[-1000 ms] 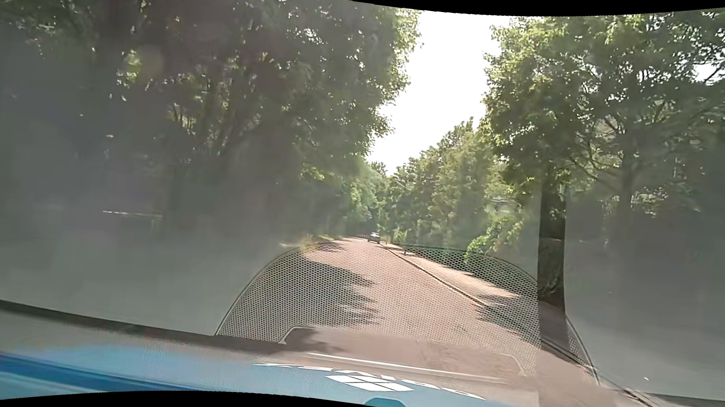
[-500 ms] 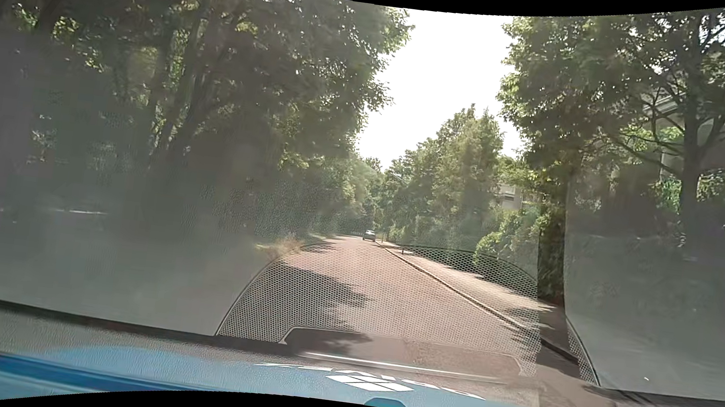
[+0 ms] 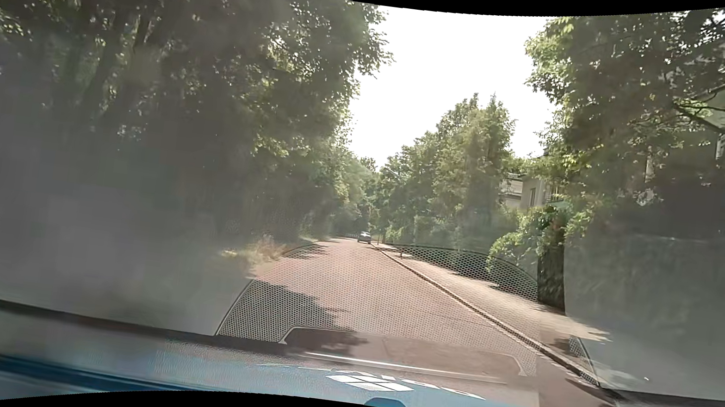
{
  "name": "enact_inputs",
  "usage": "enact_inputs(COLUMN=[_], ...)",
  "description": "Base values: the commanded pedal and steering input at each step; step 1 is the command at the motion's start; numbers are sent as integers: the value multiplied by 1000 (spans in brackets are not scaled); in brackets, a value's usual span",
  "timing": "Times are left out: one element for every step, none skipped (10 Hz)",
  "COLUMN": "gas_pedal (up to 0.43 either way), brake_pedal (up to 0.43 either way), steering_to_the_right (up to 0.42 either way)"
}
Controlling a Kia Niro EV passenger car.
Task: Follow the waypoints while adhering to traffic rules and regulations
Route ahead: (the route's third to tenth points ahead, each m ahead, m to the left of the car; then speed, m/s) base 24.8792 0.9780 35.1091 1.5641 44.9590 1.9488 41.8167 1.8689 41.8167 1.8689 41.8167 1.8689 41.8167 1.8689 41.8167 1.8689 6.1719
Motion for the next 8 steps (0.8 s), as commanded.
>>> enact_inputs(gas_pedal=[150,150,150,150,150,150,150,150], brake_pedal=[0,0,0,0,0,0,0,0], steering_to_the_right=[14,13,13,12,11,6,4,4])
